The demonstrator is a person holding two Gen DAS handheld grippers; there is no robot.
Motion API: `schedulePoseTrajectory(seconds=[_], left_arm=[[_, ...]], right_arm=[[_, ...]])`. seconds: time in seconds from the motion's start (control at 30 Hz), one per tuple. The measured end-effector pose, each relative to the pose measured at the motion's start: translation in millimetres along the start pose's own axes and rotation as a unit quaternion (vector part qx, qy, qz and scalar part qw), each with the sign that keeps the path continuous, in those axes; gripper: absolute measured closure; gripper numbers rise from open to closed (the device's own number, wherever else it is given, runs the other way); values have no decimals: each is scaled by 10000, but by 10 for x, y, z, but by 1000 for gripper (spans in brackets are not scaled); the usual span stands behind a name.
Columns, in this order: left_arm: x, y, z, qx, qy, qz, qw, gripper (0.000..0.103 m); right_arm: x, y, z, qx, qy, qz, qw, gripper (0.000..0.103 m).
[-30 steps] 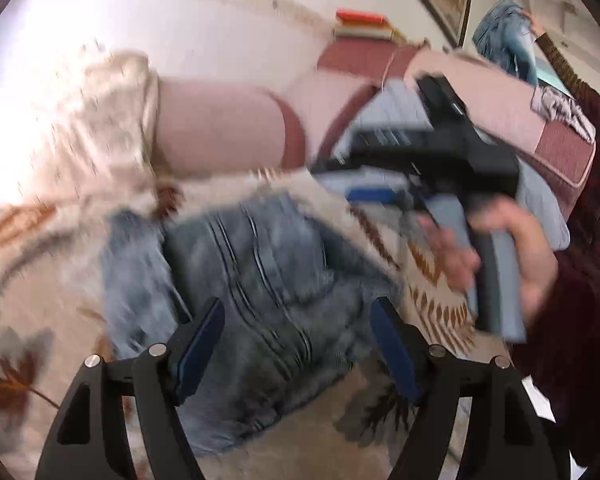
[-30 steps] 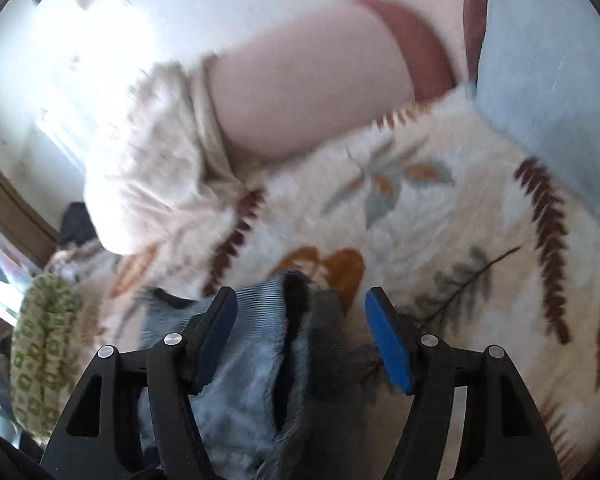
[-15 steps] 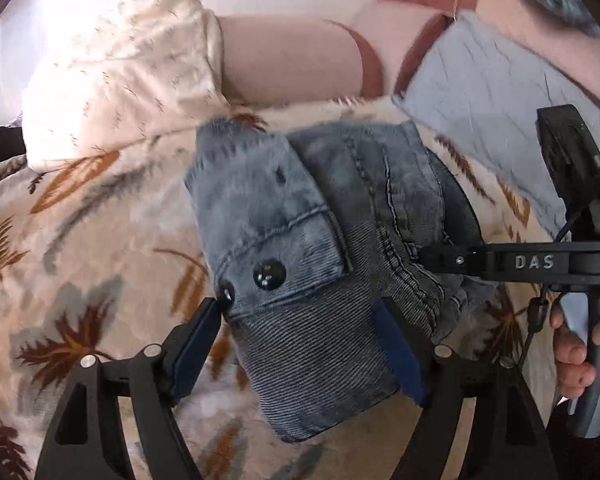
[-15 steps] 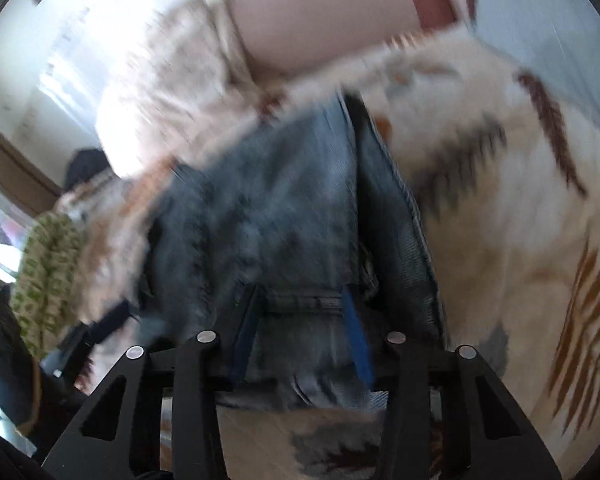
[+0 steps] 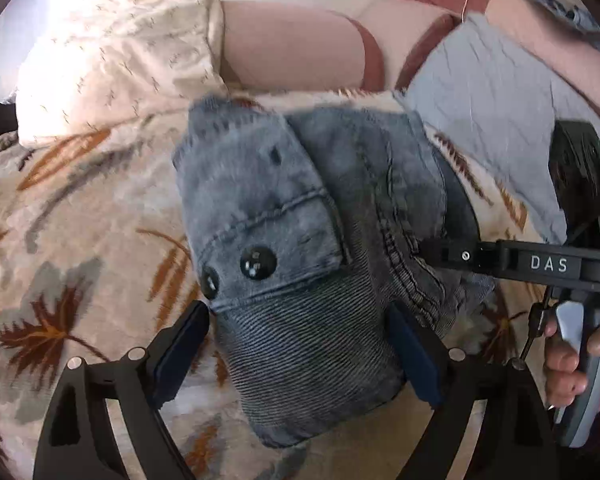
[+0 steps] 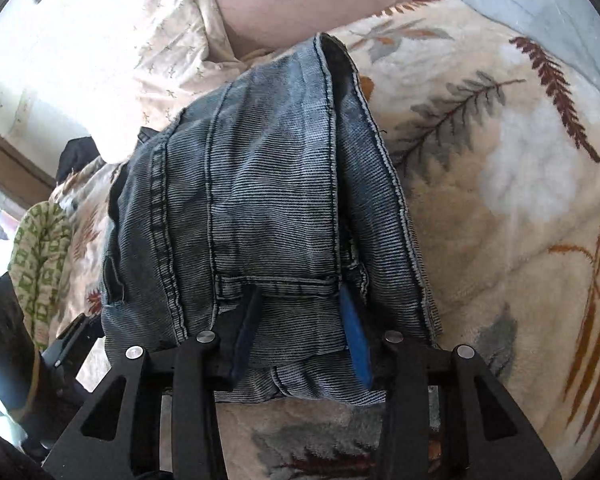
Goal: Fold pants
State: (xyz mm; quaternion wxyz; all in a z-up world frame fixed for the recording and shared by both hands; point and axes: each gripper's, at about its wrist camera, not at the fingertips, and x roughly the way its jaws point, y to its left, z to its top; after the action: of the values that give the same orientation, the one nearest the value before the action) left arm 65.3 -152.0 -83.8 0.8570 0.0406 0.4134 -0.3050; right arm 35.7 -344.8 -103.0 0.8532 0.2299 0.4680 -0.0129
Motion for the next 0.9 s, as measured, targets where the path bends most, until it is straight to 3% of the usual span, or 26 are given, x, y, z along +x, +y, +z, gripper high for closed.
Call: schedulePoseTrajectory(seconds=[0.2,0.33,0.47,0.6,0.77,0.9], left_arm=[[-389,186,79,-38,-380,120,9992,12],[-541,436,22,-361,-248,127,9990,12],[-686,574,12,-506,-417,197,9977,12],[-724,616,4,-533,-737,-33,9959,12],[-582,434,-72,99,-927,-105,9956,12],[-484,241,-33,509,-1042,-210,9930,12]], right_arm=[[-475,71,-23,-82,-947,294,9950,52],[-764,-225,-49,505,-1341,639,9876,45],[-912,-520,-29,1063,-1658,799,9772,43],[-862,-489,-3,939,-1518,859,9802,43],[-807,-333,14,656,-1452,898,9831,43],[-719,-163,174,426,-1521,1172,9805,43]])
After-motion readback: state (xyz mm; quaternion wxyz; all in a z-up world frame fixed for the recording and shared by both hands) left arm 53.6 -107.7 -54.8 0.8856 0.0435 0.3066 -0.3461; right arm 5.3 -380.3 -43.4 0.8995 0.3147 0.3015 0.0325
